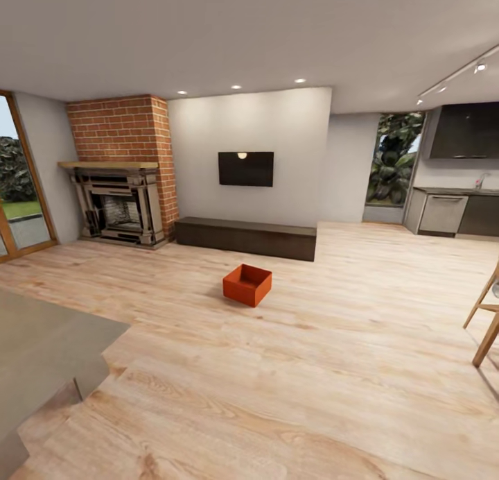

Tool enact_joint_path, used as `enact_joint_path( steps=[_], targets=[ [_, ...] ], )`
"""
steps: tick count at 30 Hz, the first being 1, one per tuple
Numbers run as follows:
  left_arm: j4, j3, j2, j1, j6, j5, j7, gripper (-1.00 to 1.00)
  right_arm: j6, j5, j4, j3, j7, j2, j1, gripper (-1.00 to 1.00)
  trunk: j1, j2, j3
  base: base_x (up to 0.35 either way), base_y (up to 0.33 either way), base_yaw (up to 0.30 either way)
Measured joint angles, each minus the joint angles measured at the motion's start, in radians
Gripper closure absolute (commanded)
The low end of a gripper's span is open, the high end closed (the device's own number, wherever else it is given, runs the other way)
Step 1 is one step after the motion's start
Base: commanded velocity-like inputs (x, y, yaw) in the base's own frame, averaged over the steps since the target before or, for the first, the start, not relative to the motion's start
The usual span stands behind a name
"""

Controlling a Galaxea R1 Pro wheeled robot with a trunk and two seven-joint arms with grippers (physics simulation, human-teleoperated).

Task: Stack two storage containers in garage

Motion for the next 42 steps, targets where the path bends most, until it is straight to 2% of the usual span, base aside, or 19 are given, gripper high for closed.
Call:
enact_joint_path(
  steps=[17, 42],
  targets=[
    [0.000, 0.000, 0.000, 0.000, 0.000, 0.000, 0.000, -1.00, 0.009, 0.002, 0.000, 0.009, 0.008, -0.002, 0.000, -1.00, 0.000, 0.000, 0.000, 0.325, 0.000, 0.000],
    [0.000, 0.000, 0.000, 0.000, 0.000, 0.000, 0.000, -1.00, -0.003, 0.002, 0.000, 0.002, 0.007, -0.005, 0.000, -1.00, 0.000, 0.000, 0.000, 0.325, 0.000, 0.000]
  ],
)
